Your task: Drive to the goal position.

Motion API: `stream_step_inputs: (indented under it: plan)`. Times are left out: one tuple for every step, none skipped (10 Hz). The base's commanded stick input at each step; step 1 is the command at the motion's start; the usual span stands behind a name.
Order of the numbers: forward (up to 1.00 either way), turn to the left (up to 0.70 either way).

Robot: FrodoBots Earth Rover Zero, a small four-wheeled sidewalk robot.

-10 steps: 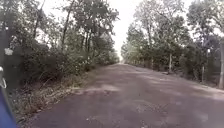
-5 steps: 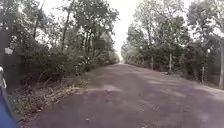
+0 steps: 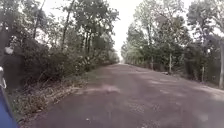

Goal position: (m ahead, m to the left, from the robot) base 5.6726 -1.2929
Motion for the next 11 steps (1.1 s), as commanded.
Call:
stream_step_inputs:
  plan:
    - [0.03, 0.0]
    - [0.02, 0.0]
    - [0.04, 0.0]
    - [0.03, 0.0]
    - [0.0, 0.0]
    - [0.0, 0.0]
    - [0.0, 0.0]
    - [0.0, 0.0]
    - [0.0, 0.0]
    - [0.0, 0.0]
    - [0.0, 0.0]
